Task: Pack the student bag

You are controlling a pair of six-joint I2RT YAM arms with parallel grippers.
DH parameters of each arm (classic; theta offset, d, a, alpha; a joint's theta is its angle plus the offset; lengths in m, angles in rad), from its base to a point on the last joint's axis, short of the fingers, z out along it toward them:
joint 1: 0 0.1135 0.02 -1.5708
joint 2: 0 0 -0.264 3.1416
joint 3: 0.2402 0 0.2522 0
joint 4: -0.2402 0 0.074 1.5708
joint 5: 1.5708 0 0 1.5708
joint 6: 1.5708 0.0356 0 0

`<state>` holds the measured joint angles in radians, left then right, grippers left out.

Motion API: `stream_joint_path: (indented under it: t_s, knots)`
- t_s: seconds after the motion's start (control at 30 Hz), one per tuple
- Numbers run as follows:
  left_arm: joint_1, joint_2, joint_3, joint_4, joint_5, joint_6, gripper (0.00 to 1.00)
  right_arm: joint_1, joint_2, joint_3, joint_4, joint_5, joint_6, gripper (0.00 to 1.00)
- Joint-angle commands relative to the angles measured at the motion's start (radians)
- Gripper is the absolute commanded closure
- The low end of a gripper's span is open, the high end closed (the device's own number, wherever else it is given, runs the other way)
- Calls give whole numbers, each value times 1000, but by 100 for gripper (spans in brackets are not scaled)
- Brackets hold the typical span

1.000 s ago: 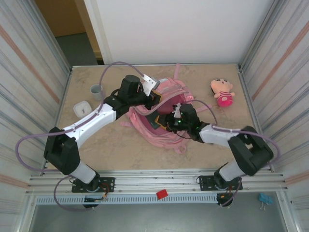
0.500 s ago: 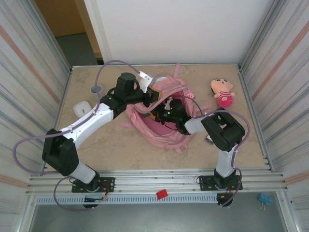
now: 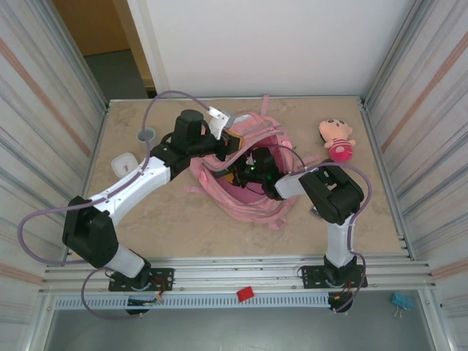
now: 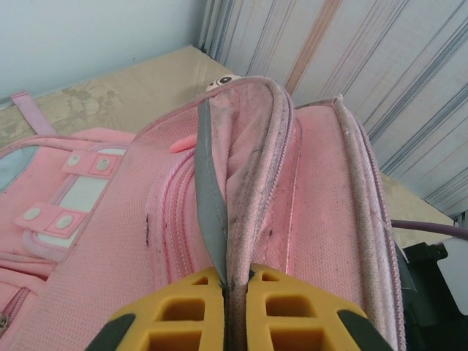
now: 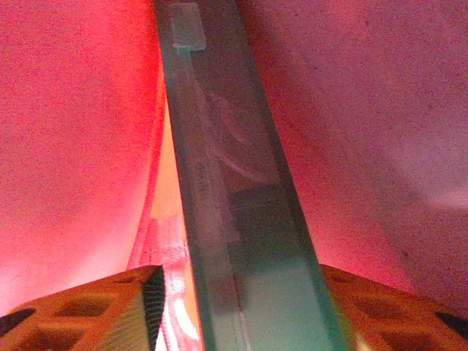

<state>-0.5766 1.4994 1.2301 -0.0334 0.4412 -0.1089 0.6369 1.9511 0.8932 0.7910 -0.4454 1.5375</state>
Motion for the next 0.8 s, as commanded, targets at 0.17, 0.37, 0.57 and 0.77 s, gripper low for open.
stream_joint_path:
  t_s: [0.17,0.37,0.57,0.77]
  knots:
    - [43,-109,-9,144,-15,17,97,15,-192,-131,-171,-8,-12,39]
    - [55,-112,-21,114,-37,51,96,17,-354,-191,-343,14,-101,36]
    - [54,-114,-57,117,-26,44,96,-35,-627,-119,-915,98,-388,32]
    - [46,-116,-79,104,-28,51,96,-299,-896,-50,-1477,162,-672,29]
